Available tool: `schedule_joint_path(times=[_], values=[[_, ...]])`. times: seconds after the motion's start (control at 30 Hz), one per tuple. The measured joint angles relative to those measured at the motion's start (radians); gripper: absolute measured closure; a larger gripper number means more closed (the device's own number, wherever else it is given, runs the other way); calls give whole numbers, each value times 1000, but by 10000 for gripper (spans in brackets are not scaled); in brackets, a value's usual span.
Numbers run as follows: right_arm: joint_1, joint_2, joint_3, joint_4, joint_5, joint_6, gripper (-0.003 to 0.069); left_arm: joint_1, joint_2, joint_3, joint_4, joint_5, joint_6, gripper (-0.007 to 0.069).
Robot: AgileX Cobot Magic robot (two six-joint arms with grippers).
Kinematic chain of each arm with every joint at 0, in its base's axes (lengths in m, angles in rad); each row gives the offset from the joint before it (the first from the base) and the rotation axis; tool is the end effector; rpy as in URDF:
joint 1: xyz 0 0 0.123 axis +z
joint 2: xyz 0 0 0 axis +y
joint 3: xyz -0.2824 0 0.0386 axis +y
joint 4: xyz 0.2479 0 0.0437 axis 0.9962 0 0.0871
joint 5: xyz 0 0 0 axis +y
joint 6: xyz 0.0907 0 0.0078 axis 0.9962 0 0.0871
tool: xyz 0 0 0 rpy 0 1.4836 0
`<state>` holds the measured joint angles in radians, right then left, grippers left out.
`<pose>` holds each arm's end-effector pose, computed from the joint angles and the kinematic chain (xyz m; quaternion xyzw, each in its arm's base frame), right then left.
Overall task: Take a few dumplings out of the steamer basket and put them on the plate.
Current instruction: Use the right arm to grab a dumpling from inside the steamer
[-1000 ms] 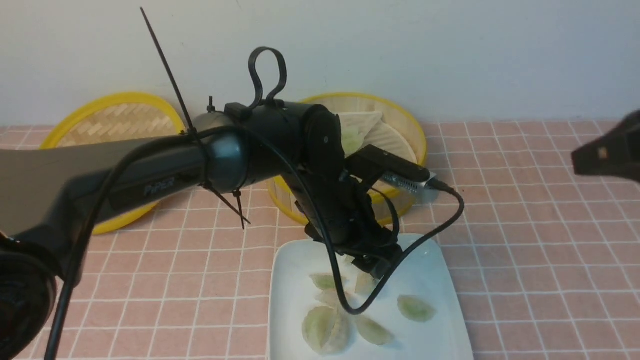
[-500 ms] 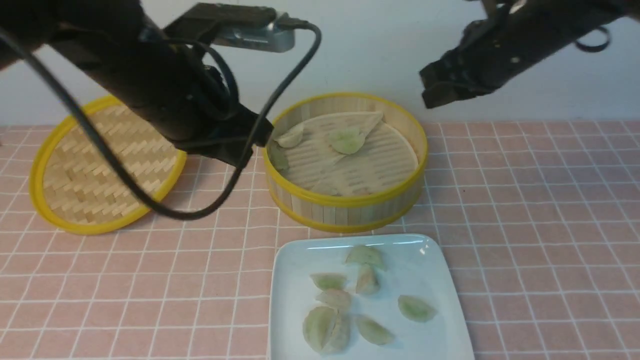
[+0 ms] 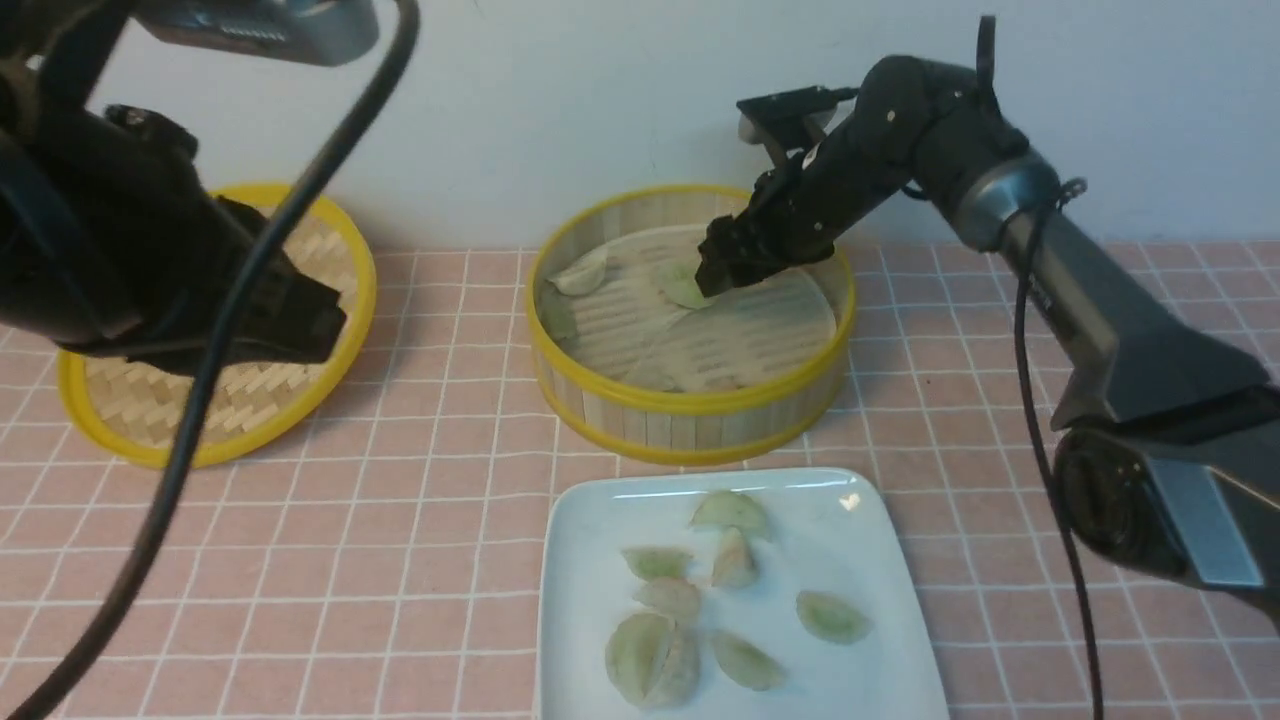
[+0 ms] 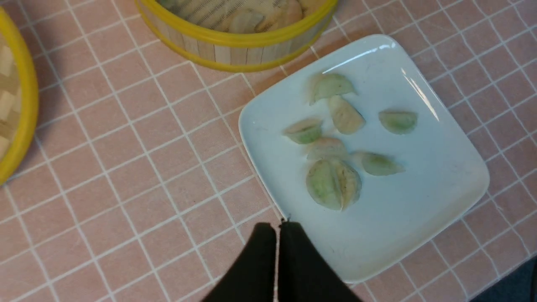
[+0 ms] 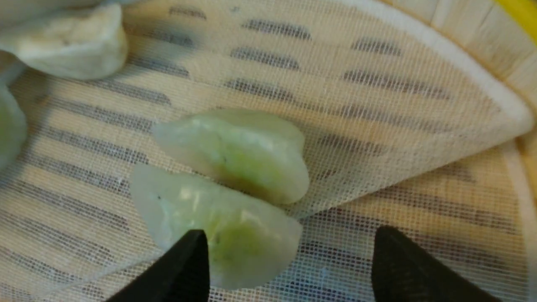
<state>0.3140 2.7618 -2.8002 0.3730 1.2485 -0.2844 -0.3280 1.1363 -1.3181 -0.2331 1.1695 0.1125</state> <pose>0.5240 0.2033 0.1688 -0.2650 0.9209 0.1877 0.2155 0.1906 -0.0853 0.4140 0.1974 0.9170 -0.1505 0.3123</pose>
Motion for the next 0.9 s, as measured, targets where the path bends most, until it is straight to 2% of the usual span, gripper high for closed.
schedule_joint_path(times=[0.13,0.2,0.33,0.37,0.4,0.67,0.8,0.9], values=[[26,10,-12,-5,3,0,200,0,-49,0,38,8,-25,631],[47,10,-14,-22,3,-1,241,0,-60,0,61,12,-35,631],[78,11,-14,-48,3,-43,432,0,-65,1,97,41,-46,631],[78,11,-14,-50,3,-43,438,0,-65,1,97,41,-46,631],[80,11,-17,-50,6,-47,491,0,-65,1,104,55,-51,631],[81,-17,-19,-84,14,-9,496,0,-69,1,107,85,-57,631],[81,-122,2,-111,15,57,496,0,-69,1,109,85,-57,631],[81,-276,113,-114,12,83,496,0,-71,1,109,85,-57,631]])
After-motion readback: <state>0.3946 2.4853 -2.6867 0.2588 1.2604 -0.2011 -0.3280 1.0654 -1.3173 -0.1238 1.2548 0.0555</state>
